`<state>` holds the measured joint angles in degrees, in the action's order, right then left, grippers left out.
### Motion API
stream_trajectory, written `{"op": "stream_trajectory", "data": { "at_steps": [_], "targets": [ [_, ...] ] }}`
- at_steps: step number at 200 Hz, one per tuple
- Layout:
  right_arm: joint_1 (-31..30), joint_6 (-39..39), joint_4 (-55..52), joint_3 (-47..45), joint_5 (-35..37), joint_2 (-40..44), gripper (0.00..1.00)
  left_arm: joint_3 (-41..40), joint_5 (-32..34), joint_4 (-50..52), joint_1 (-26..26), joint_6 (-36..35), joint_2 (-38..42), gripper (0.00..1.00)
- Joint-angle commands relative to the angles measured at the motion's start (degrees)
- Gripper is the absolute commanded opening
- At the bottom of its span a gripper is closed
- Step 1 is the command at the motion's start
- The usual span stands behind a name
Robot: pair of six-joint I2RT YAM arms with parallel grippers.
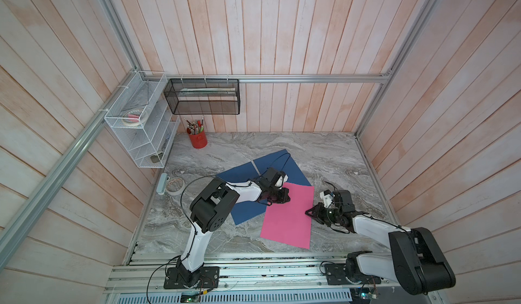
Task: Fold the rectangular paper in half along the long edge
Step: Pick up the paper from the center of the board, then fold the paper at the center of the board.
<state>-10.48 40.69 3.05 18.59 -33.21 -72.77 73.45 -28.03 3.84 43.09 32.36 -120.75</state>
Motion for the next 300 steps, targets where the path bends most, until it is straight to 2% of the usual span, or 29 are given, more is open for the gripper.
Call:
{"op": "stream_trajectory", "data": {
  "at_steps": [1, 16, 39, 62, 90, 118, 160, 187, 222, 260, 300],
  "targets": [
    [-0.33, 0.31, -1.57, -0.29, 1.37, 0.61, 0.05, 0.81, 1.88, 3.18, 0.24, -1.15, -2.38, 0.0],
    [-0.37, 0.27, -2.5, 0.47, 1.7, 1.41, 0.0, 0.89, 2.88, 3.63, 0.27, -1.17, -1.7, 0.0],
    [-0.35, -0.03, -4.71, 2.51, 3.1, 3.84, 0.0, 0.43, 6.02, 3.63, 0.13, -1.61, 0.96, 0.0],
    [0.06, -1.04, -7.43, 5.77, 3.31, 5.29, 0.0, -0.99, 7.98, 1.65, -0.6, -1.33, 6.92, 0.0],
    [1.4, -3.39, -9.07, 9.44, 1.25, 4.23, 0.0, -7.65, 3.99, -9.3, -4.63, 3.75, 16.66, 0.0],
    [3.58, -9.08, -13.14, 14.89, 0.53, 1.26, 0.0, -16.2, 0.44, -21.22, -9.8, 8.04, 26.15, 0.0],
    [4.75, -15.58, -17.64, 21.97, 0.36, -2.02, 0.0, -17.2, 3.64, -12.73, -10.66, -0.6, 33.52, 0.0],
    [4.74, -18.53, -19.54, 24.54, -0.75, -4.64, 0.0, -20.85, 3.15, -13.59, -10.66, -0.42, 34.79, 0.0],
    [4.76, -23.07, -23.53, 28.07, -3.52, -9.22, 0.0, -23.12, 1.67, -14.3, -9.49, -0.23, 32.72, 0.0],
    [5.05, -24.22, -28.66, 31.29, 0.47, -12.49, 0.0, -22.83, 3.66, -12.6, -5.15, -1.48, 29.61, 0.0],
    [4.99, -24.68, -26.81, 32.17, 0.6, -15.17, 0.0, -24.67, 5.69, -13.86, -2.06, -0.93, 25.03, 0.0]
  ]
}}
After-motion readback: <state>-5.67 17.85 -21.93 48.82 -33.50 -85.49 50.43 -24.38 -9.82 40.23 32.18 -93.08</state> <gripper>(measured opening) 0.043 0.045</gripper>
